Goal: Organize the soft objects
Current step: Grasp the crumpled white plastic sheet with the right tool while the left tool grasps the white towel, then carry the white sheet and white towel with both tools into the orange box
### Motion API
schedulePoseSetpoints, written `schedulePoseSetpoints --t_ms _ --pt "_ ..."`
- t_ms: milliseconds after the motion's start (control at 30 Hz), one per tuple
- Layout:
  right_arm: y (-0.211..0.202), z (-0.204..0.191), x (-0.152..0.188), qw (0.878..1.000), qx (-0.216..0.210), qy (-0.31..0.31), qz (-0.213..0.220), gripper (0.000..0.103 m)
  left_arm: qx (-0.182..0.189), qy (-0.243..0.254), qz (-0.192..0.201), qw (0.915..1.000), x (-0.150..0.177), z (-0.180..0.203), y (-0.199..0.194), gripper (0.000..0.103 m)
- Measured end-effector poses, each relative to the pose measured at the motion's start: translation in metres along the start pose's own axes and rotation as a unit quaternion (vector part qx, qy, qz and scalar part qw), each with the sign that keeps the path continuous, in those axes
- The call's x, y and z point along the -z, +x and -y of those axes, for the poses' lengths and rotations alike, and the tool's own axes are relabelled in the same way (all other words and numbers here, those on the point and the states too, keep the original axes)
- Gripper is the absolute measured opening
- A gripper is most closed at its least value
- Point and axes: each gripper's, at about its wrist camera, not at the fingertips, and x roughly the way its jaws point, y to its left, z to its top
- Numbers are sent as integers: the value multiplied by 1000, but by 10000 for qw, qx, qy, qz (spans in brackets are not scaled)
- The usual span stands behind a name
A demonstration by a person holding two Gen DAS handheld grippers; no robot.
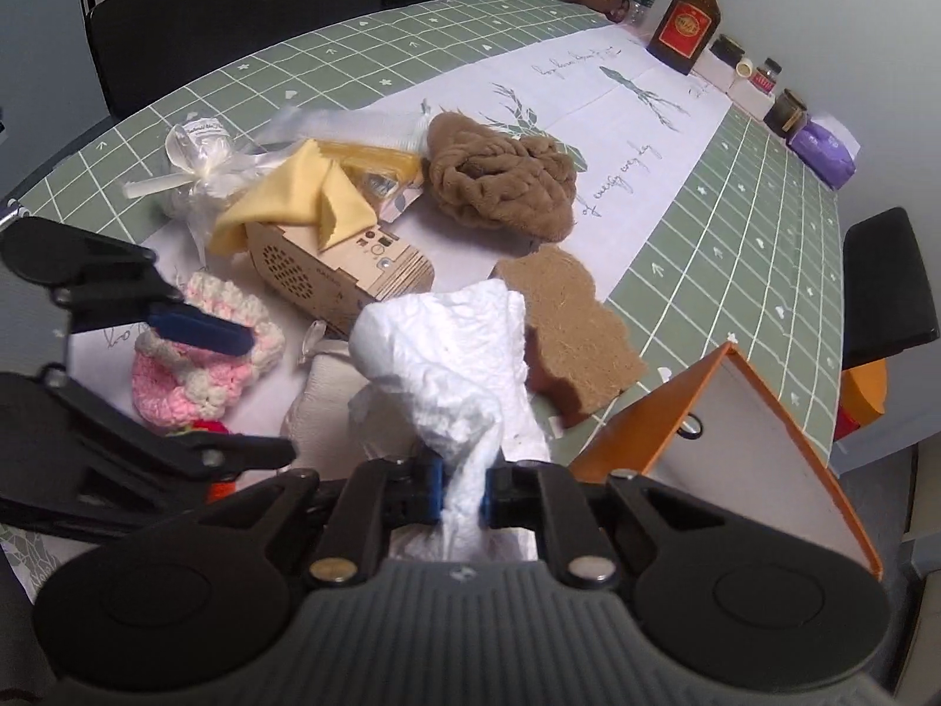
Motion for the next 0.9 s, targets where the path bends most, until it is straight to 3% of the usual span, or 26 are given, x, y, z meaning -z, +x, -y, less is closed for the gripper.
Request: schedulePoseSetpoints --t_ms 400,467,500,567,633,700,900 --pt "11 8 10 9994 -264 227 60 10 -442 260 -223 9984 2 19 45 76" --pt "13 7 11 9994 -284 212 64 10 -485 343 -232 9980 3 23 46 67" --pt "14 6 12 9993 -300 212 58 10 -524 385 -249 9976 4 25 47 57" --pt "17 5 13 9992 -333 201 34 10 -518 432 -262 9974 5 29 47 47" --pt "20 4 13 9992 -340 196 10 10 -490 439 -257 9975 6 32 46 28" --pt "22 2 14 9993 -308 188 -5 10 -499 447 -256 9974 5 34 44 17" --pt "11 0 16 9997 -136 156 120 10 -497 373 19 9981 1 38 22 13"
